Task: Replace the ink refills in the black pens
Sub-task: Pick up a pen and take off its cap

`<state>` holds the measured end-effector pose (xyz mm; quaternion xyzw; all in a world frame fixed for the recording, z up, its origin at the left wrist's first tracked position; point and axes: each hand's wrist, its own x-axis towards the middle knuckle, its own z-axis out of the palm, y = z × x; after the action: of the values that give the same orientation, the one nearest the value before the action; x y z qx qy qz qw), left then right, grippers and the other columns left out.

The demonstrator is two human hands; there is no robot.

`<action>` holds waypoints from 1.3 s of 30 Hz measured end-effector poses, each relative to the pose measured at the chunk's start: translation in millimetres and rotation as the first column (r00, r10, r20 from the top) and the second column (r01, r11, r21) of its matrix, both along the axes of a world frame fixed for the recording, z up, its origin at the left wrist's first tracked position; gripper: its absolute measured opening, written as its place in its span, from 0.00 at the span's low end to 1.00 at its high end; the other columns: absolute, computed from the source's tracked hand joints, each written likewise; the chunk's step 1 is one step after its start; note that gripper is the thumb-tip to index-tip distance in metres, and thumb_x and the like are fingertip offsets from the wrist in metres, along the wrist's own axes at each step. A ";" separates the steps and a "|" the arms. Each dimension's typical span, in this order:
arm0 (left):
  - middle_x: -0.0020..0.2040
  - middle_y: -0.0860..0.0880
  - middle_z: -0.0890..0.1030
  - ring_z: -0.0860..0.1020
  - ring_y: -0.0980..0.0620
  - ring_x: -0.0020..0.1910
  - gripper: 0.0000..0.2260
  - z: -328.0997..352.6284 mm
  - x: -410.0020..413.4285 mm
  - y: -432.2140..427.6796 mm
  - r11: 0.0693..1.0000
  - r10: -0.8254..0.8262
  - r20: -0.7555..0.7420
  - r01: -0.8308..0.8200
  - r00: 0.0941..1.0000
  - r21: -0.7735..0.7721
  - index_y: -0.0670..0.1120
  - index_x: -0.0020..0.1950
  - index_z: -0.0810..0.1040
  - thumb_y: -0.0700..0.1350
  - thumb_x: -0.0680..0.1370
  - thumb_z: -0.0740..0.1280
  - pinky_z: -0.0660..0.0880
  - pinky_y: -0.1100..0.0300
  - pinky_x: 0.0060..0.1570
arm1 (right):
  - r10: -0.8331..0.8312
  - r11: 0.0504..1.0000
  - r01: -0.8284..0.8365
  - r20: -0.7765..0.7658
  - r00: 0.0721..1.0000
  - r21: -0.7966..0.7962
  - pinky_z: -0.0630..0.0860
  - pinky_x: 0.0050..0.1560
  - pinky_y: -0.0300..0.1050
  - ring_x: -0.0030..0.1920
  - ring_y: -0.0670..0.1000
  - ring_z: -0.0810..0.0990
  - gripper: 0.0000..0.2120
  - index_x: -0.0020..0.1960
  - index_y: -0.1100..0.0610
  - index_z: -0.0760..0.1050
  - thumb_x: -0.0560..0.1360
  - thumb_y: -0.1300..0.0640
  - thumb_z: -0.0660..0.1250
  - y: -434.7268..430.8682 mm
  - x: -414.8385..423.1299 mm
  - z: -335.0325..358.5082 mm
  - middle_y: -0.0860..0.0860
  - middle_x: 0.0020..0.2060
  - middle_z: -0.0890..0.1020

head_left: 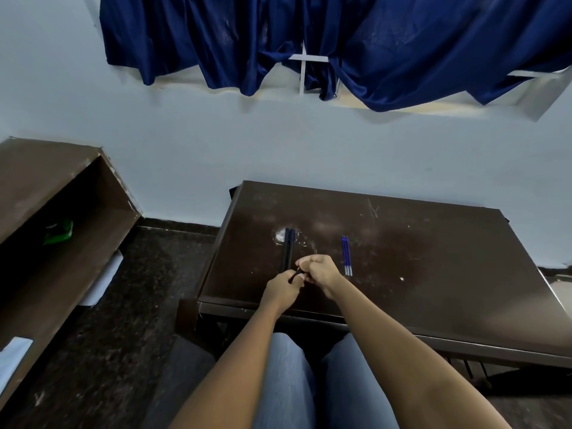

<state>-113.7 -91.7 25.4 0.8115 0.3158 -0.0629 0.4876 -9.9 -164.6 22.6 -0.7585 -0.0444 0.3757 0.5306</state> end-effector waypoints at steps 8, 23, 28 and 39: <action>0.47 0.46 0.79 0.76 0.49 0.47 0.18 -13.4 14.9 11.0 0.988 0.106 -0.056 -0.112 0.993 -0.109 0.45 0.42 0.78 0.48 0.82 0.52 0.69 0.57 0.49 | -0.036 0.999 0.037 0.031 0.999 -0.036 0.73 0.36 0.38 0.36 0.47 0.74 0.11 0.42 0.57 0.78 0.77 0.66 0.59 20.4 19.0 -27.6 0.51 0.38 0.78; 0.36 0.51 0.76 0.73 0.56 0.32 0.14 -33.2 7.3 18.8 0.938 0.324 0.034 -0.316 0.946 -0.142 0.47 0.48 0.80 0.46 0.81 0.55 0.69 0.64 0.32 | -0.242 0.954 0.261 0.134 0.961 -0.149 0.78 0.46 0.40 0.39 0.50 0.81 0.06 0.51 0.59 0.78 0.74 0.65 0.67 11.0 34.7 -55.2 0.53 0.42 0.81; 0.37 0.49 0.76 0.72 0.55 0.32 0.12 -27.9 2.7 15.1 0.939 0.316 0.062 -0.303 0.947 -0.161 0.45 0.50 0.79 0.46 0.82 0.56 0.69 0.64 0.30 | -0.222 0.957 0.254 0.210 0.952 -0.141 0.79 0.43 0.40 0.38 0.49 0.82 0.10 0.56 0.59 0.77 0.75 0.61 0.69 1.8 27.9 -46.7 0.48 0.37 0.79; 0.37 0.47 0.79 0.75 0.52 0.37 0.14 3.6 -0.6 -12.0 0.986 0.159 0.042 -0.157 0.986 -0.047 0.40 0.47 0.79 0.42 0.80 0.55 0.68 0.62 0.36 | -0.073 0.995 0.091 -0.318 0.945 0.040 0.67 0.23 0.31 0.25 0.42 0.72 0.07 0.39 0.59 0.77 0.74 0.57 0.72 -12.7 -7.9 0.5 0.49 0.25 0.77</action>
<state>-114.3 -103.7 29.0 0.7744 0.3666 -0.0124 0.5155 -17.9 -177.3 23.1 -0.6751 0.0626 0.4686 0.5663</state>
